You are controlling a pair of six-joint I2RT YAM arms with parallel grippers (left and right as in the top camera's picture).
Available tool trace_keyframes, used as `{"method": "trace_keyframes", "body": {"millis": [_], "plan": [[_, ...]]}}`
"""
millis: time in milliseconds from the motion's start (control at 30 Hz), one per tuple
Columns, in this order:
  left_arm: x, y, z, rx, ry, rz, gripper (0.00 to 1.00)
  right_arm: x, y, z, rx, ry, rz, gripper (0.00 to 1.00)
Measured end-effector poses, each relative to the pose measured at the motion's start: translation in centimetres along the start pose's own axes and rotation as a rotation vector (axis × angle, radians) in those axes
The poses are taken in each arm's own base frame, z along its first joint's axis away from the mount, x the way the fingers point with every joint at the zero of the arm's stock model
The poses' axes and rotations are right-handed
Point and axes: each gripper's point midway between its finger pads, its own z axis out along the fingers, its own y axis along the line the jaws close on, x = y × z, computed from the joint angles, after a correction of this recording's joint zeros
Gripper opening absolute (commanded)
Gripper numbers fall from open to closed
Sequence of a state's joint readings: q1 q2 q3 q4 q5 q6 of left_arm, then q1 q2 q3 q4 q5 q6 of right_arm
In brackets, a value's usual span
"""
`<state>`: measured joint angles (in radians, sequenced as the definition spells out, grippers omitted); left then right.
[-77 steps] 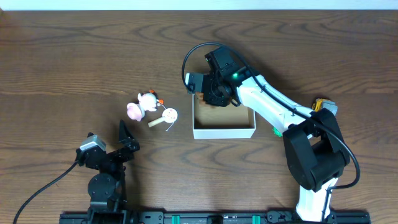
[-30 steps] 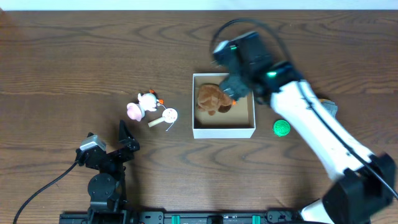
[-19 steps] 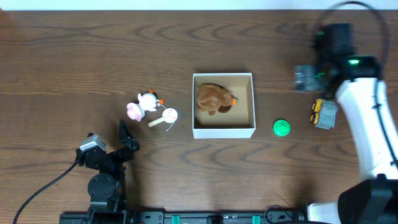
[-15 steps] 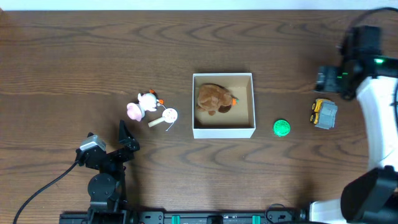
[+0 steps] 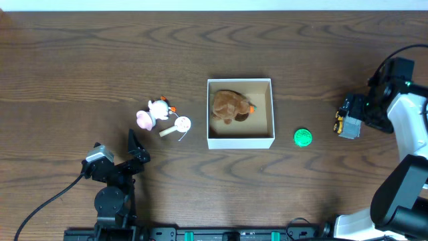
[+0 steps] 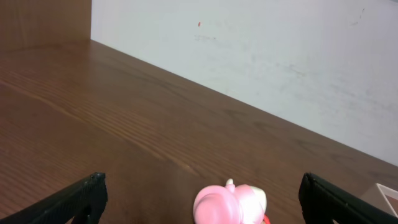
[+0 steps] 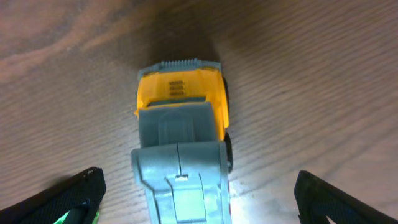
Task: Pack container
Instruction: 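Move the right gripper to the yellow-grey toy truck and grasp it, then carry the toy truck with the right gripper into the box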
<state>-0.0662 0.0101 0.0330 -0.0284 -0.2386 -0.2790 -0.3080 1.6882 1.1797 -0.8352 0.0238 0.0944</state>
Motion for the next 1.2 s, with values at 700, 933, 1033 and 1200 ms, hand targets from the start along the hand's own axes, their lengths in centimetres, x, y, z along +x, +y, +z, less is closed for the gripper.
{"method": "trace_keyframes", "body": {"millis": [700,933,1033,1200], "plan": [[0.0,0.0,0.0,0.000,0.000,0.000,0.98,0.6,0.3,3.2,-0.021,-0.060,-0.065,0.48],[0.0,0.0,0.0,0.000,0.000,0.000,0.98,0.4,0.5,3.1,-0.032,-0.068,-0.065,0.35],[0.0,0.0,0.0,0.000,0.000,0.000,0.98,0.4,1.0,3.1,-0.040,-0.069,-0.076,0.33],[0.0,0.0,0.0,0.000,0.000,0.000,0.98,-0.2,3.5,1.4,-0.058,-0.052,-0.146,0.30]]}}
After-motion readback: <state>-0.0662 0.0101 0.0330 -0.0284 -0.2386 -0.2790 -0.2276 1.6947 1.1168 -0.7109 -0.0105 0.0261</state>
